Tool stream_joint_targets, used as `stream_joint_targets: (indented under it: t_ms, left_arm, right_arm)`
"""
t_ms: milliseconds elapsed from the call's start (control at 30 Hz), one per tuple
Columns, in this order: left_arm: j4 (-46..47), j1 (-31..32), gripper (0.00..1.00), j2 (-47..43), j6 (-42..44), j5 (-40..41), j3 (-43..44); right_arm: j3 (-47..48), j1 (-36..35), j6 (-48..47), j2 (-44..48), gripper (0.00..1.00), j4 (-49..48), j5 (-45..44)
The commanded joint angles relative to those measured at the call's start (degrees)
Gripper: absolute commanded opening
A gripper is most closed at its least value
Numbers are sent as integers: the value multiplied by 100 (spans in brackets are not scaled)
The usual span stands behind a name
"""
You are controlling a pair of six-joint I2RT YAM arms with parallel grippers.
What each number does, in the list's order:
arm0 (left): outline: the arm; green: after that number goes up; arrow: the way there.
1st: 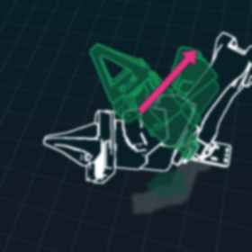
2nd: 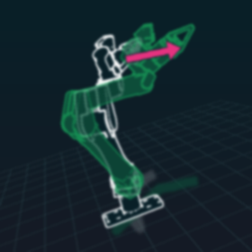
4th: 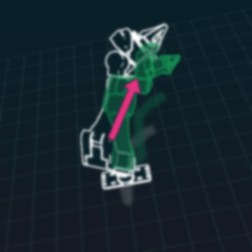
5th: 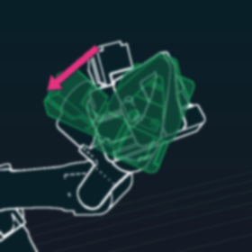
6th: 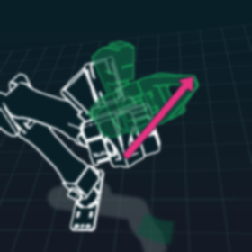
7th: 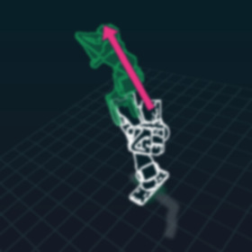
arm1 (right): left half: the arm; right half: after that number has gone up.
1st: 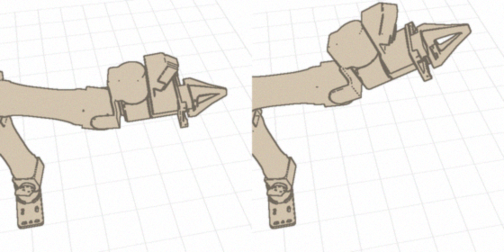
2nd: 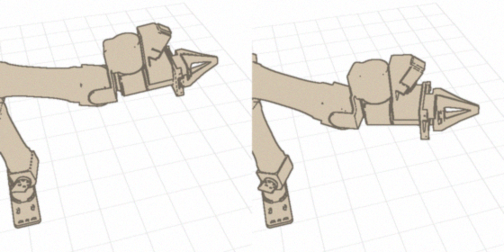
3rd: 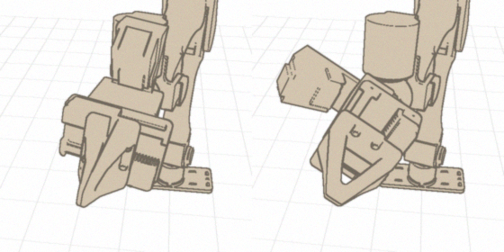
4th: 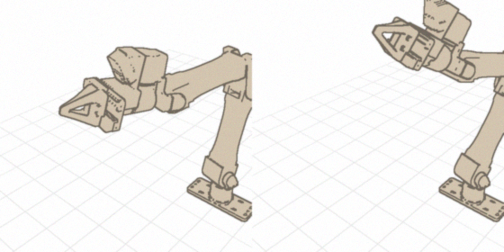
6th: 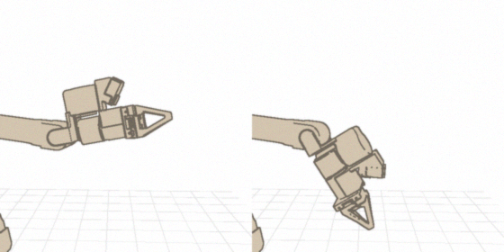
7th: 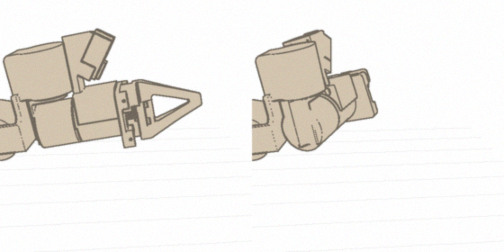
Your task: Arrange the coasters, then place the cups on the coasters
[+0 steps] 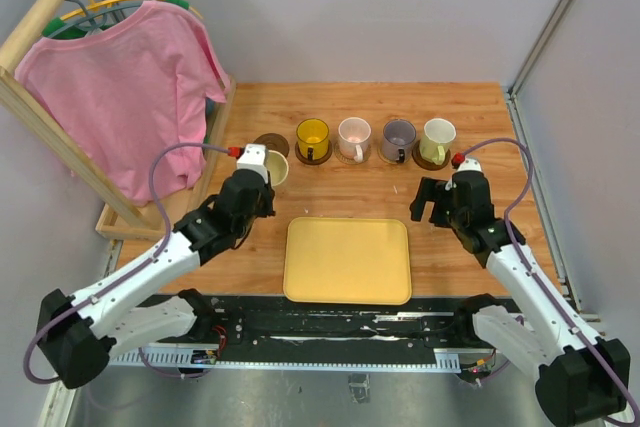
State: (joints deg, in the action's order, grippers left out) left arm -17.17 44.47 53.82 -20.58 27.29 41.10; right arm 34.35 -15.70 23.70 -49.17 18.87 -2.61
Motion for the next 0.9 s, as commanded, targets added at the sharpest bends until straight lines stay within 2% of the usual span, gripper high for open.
stream_joint_targets:
  t_ms: [0, 167, 333, 633, 867]
  left_arm:
    - [1042, -872, 0, 599, 649, -949, 539]
    - [1384, -1897, 1, 1567, 736, -1842, 993]
    - [1330, -2480, 1, 2622, 713, -2284, 1723]
    - [1321, -2882, 1, 4028, 639, -2762, 2748]
    - [1165, -2985, 0, 4612, 590, -2849, 3215]
  right_arm:
    - [401, 92, -233, -77, 98, -62, -204]
    - [677, 93, -416, -216, 97, 17, -413]
    - [934, 95, -573, -427, 98, 17, -578]
    - [1318, 100, -651, -1059, 98, -78, -517]
    - [1408, 100, -645, -1310, 98, -172, -420]
